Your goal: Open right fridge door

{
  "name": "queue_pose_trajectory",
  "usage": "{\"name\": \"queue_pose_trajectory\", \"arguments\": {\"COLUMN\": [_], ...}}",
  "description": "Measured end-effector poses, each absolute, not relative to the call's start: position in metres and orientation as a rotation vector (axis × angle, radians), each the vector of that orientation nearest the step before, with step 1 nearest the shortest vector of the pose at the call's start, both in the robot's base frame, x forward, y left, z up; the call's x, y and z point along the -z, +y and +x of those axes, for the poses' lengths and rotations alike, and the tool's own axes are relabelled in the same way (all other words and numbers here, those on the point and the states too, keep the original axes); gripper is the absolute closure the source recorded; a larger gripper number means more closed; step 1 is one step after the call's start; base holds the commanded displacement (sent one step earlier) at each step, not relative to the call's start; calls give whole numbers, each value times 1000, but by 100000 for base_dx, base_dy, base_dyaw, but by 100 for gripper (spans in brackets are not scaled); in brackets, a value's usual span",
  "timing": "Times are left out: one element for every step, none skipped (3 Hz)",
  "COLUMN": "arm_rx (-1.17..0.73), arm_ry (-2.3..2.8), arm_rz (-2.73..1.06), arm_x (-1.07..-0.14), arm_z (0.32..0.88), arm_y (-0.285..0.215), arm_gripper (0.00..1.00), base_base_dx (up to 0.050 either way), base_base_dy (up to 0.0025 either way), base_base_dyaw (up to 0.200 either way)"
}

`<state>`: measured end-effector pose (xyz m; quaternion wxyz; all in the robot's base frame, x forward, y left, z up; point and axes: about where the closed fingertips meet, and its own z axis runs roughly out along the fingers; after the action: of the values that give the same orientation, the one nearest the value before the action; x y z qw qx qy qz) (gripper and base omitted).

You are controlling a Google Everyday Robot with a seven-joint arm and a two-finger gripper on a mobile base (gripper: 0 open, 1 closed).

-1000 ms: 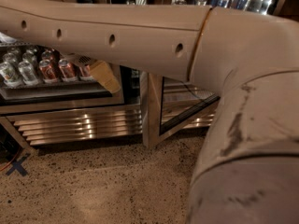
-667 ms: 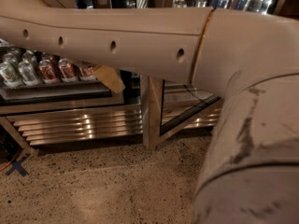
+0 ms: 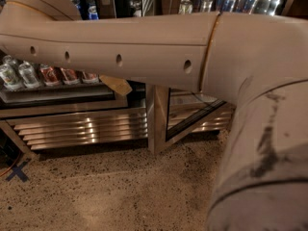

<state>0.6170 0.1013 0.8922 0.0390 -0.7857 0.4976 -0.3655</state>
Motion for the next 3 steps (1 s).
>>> {"name": "queue_pose_trajectory", "arguments": {"arm_rx": [1142, 1191, 1290], "arm_ry": [1555, 1603, 1594], "arm_rz": [-2286, -2170, -2121], "arm_x": [-897, -905, -912], "arm_z": [627, 634, 636], "arm_y": [99, 86, 76], "arm_gripper": [0, 0, 0], "base_base_dx": [0, 0, 0], "base_base_dy": [0, 0, 0], "base_base_dyaw": [0, 0, 0]}}
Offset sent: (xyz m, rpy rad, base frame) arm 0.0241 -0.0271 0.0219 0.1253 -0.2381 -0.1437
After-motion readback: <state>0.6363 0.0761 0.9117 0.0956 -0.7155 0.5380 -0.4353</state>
